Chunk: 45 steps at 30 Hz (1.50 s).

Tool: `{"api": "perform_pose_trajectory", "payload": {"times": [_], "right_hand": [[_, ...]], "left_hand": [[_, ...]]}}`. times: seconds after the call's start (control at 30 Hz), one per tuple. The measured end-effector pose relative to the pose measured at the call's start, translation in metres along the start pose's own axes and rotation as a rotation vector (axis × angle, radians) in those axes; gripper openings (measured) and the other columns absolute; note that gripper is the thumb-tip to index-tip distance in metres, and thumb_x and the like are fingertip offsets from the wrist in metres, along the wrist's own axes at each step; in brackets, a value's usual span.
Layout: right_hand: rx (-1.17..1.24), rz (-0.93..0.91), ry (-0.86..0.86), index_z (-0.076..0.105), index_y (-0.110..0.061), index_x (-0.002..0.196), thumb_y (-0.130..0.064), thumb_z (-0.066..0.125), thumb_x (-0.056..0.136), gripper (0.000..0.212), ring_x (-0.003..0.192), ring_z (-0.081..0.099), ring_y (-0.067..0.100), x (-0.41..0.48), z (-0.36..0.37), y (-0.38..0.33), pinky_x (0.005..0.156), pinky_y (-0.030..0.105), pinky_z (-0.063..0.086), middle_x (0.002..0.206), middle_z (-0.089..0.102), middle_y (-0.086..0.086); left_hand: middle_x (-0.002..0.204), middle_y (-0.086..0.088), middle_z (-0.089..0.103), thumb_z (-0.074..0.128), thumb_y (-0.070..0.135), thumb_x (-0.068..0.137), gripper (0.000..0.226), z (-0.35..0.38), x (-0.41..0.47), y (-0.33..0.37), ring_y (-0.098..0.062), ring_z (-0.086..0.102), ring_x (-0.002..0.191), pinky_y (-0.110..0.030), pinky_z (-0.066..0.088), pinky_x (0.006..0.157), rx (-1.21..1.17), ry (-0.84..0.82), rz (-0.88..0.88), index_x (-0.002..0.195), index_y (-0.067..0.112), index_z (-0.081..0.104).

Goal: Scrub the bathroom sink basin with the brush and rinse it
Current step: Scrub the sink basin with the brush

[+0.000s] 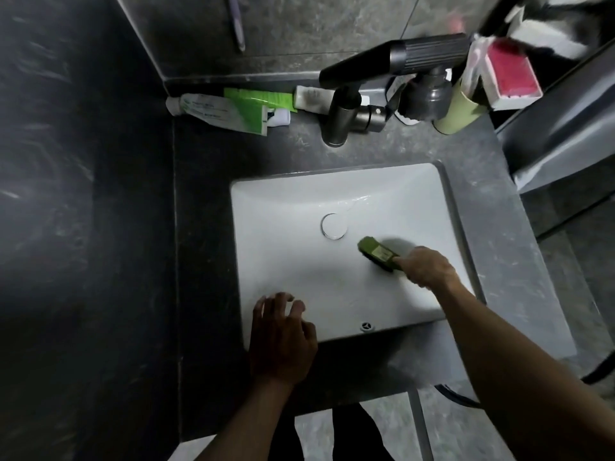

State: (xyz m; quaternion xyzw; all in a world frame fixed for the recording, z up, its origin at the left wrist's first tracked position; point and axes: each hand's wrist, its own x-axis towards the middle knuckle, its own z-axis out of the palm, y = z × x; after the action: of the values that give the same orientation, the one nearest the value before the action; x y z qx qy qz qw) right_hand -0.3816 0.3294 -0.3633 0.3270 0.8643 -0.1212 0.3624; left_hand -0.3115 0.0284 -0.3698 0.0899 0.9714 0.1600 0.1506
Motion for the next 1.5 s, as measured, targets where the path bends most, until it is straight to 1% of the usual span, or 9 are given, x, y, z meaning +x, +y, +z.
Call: {"api": "perform_pose_trajectory", "payload": {"times": [0.17, 0.3, 0.6, 0.8, 0.93, 1.1, 1.23, 1.37, 1.5], "right_hand": [[0.018, -0.125, 0.007, 0.065, -0.011, 0.108, -0.042, 0.054, 0.09, 0.037, 0.101, 0.066, 0.031, -0.016, 0.037, -0.078, 0.082, 0.032, 0.049, 0.109, 0.068, 0.011], [0.084, -0.244, -0.035, 0.062, -0.015, 0.096, -0.038, 0.052, 0.093, 0.025, 0.085, 0.064, 0.024, -0.03, 0.055, -0.136, 0.075, 0.034, 0.054, 0.092, 0.064, 0.005], [0.004, 0.059, 0.063, 0.067, -0.013, 0.1, -0.06, 0.051, 0.088, 0.051, 0.094, 0.069, 0.031, 0.016, 0.011, 0.003, 0.082, 0.036, 0.054, 0.107, 0.072, 0.012], [-0.002, -0.095, 0.02, 0.063, -0.013, 0.116, -0.039, 0.053, 0.093, 0.037, 0.11, 0.063, 0.03, -0.019, 0.035, -0.066, 0.086, 0.033, 0.048, 0.121, 0.066, 0.011], [0.029, -0.279, -0.037, 0.061, -0.013, 0.106, -0.036, 0.053, 0.095, 0.026, 0.087, 0.061, 0.023, -0.048, 0.062, -0.122, 0.074, 0.033, 0.05, 0.097, 0.064, 0.005], [-0.067, -0.163, 0.066, 0.062, -0.017, 0.105, -0.041, 0.05, 0.096, 0.029, 0.086, 0.059, 0.024, -0.026, 0.033, -0.066, 0.07, 0.03, 0.041, 0.106, 0.067, 0.007], [-0.138, -0.057, 0.149, 0.063, -0.015, 0.113, -0.051, 0.046, 0.097, 0.043, 0.102, 0.065, 0.027, -0.006, 0.012, -0.017, 0.074, 0.033, 0.044, 0.114, 0.068, 0.008], [-0.211, -0.062, 0.208, 0.063, -0.015, 0.115, -0.052, 0.042, 0.099, 0.046, 0.101, 0.067, 0.026, -0.004, 0.009, -0.024, 0.073, 0.032, 0.047, 0.112, 0.068, 0.007], [-0.196, -0.066, 0.226, 0.064, -0.014, 0.113, -0.047, 0.041, 0.101, 0.041, 0.095, 0.067, 0.025, 0.001, 0.017, -0.032, 0.069, 0.031, 0.045, 0.106, 0.069, 0.007]], "left_hand": [[0.127, -0.001, 0.061, 0.053, 0.029, 0.086, 0.031, -0.001, 0.0, 0.0, -0.025, 0.051, 0.124, -0.048, 0.038, 0.115, 0.008, -0.005, 0.018, 0.109, 0.024, 0.073], [0.135, 0.0, 0.058, 0.06, 0.033, 0.09, 0.029, -0.002, 0.0, -0.002, -0.021, 0.05, 0.131, -0.048, 0.034, 0.12, 0.02, -0.03, 0.034, 0.116, 0.027, 0.07], [0.12, -0.001, 0.062, 0.037, 0.033, 0.083, 0.044, -0.003, 0.001, 0.001, -0.025, 0.056, 0.117, -0.048, 0.04, 0.113, -0.027, 0.023, 0.025, 0.104, 0.022, 0.074], [0.12, -0.001, 0.061, 0.042, 0.032, 0.083, 0.038, -0.002, 0.001, 0.001, -0.026, 0.053, 0.117, -0.048, 0.043, 0.11, -0.021, 0.022, 0.018, 0.101, 0.024, 0.073], [0.13, 0.002, 0.057, 0.06, 0.032, 0.088, 0.025, 0.002, 0.0, -0.003, -0.022, 0.049, 0.127, -0.044, 0.04, 0.115, 0.011, -0.019, 0.025, 0.11, 0.028, 0.07], [0.125, 0.0, 0.056, 0.059, 0.027, 0.083, 0.026, 0.003, 0.005, -0.001, -0.023, 0.054, 0.119, -0.039, 0.046, 0.106, -0.033, -0.042, -0.006, 0.105, 0.025, 0.072], [0.14, -0.002, 0.045, 0.056, 0.027, 0.088, 0.036, 0.001, 0.016, 0.003, -0.023, 0.049, 0.127, -0.035, 0.041, 0.111, -0.021, -0.118, 0.03, 0.123, 0.023, 0.065], [0.135, -0.015, 0.052, 0.047, 0.03, 0.086, 0.047, 0.003, 0.074, 0.027, -0.033, 0.059, 0.117, -0.04, 0.05, 0.097, -0.02, -0.042, 0.112, 0.127, 0.011, 0.061], [0.153, -0.011, 0.033, 0.058, 0.02, 0.095, 0.06, 0.003, 0.152, 0.055, -0.029, 0.044, 0.134, -0.035, 0.04, 0.11, 0.029, -0.105, 0.157, 0.151, 0.014, 0.036]]}}
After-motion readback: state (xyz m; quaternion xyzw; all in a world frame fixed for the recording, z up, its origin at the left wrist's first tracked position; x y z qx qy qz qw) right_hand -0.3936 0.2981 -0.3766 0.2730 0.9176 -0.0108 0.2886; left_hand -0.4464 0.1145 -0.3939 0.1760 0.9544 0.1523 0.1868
